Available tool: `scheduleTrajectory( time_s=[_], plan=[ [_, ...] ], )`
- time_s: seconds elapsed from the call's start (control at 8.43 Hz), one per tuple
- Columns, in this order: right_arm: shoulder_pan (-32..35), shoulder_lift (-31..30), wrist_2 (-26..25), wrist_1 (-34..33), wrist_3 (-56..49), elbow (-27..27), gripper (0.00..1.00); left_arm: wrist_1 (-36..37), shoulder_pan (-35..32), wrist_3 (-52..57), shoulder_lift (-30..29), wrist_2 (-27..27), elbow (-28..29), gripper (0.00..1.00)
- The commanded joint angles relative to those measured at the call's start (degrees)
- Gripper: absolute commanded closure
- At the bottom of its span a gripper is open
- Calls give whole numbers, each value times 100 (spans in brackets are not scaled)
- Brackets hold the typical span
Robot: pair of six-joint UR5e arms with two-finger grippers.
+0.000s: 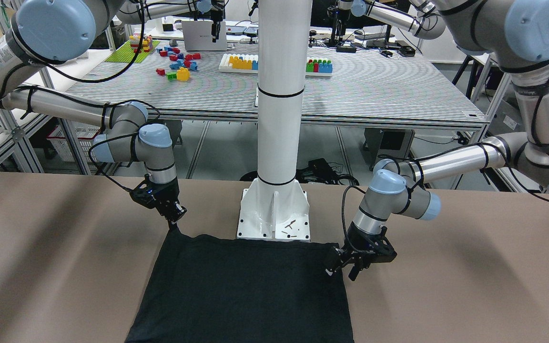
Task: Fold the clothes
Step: 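Move both grippers down to the shirt's hem corners nearest the robot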
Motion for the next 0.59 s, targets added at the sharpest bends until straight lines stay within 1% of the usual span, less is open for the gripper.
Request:
scheduleTrajectory(
  time_s=[0.0,0.47],
  plan=[
    [4,1,1,0,0,8,100,2,905,-412,290,764,-86,47],
    [-4,19,1,0,0,-10,100,2,915,-421,150,783,108,50]
  ],
)
